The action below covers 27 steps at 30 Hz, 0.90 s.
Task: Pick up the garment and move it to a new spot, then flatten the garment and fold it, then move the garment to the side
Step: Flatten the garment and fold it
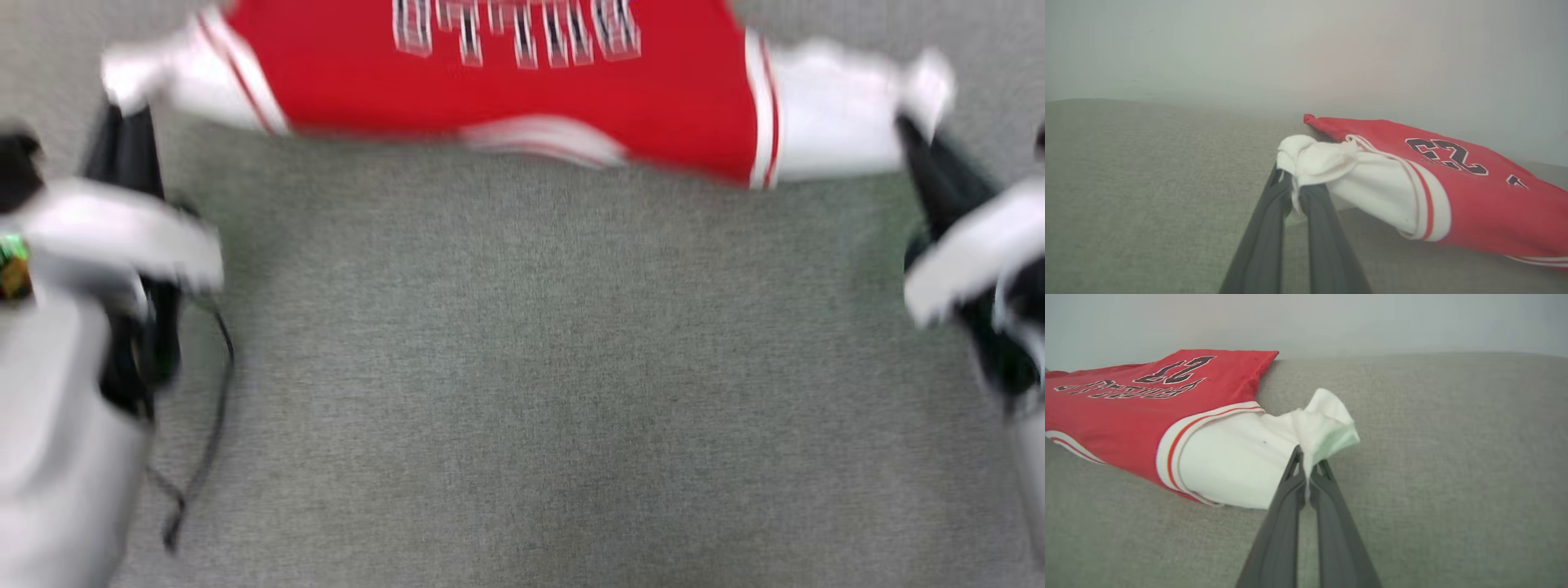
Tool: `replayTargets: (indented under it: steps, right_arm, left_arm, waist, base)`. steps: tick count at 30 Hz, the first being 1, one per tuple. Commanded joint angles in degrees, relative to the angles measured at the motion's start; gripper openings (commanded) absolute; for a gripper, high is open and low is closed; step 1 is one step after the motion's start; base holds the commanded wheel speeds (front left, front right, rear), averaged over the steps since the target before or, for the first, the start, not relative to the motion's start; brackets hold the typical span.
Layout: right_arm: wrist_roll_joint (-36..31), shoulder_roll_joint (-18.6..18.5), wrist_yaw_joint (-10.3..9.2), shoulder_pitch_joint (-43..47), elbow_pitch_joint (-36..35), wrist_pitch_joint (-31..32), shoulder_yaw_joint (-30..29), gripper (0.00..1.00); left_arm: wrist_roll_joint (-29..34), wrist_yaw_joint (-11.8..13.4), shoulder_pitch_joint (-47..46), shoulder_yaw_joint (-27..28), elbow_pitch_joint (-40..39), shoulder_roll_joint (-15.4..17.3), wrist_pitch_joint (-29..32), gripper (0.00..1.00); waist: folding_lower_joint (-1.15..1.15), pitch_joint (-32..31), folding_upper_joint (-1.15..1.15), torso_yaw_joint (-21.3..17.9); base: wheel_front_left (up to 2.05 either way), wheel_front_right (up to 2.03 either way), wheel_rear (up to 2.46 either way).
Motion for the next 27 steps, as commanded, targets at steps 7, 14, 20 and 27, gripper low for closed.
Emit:
replayTargets:
  steps: [7, 14, 20, 27]
  right_arm:
    - [-4.34, 5.73, -0.10, 21.85, -13.81, 8.66, -9.16, 0.00]
    - [-6.34, 14.02, -0.10, 38.79, -21.20, 16.44, -15.95, 0.00]
    - [-6.70, 16.82, -0.10, 48.46, -24.00, 23.35, -18.57, 0.00]
    - [-6.06, 17.74, -0.07, 54.32, -25.62, 28.86, -18.25, 1.00]
  left_arm:
    - [-0.59, 7.80, 20.98, 0.11, -12.77, 2.06, 1.28, 0.00]
    - [-2.36, 12.05, 35.43, -1.14, -19.23, 3.01, 4.35, 0.00]
    - [-4.07, 14.24, 43.36, -1.04, -20.86, 3.16, 5.19, 0.00]
    - [-3.79, 15.22, 47.44, -2.56, -23.14, 2.22, 4.84, 0.00]
  waist:
    - [0.00, -9.00, 0.00, 0.13]
    - [0.00, -15.78, 0.00, 1.09]
    - [0.00, -19.13, 0.00, 1.21]
    - [0.00, -20.72, 0.00, 1.59]
  base:
    - [0.00, 0.00, 0.00]
    - [0.00, 0.00, 0.00]
    - [0.00, 0.00, 0.00]
    - [0.00, 0.00, 0.00]
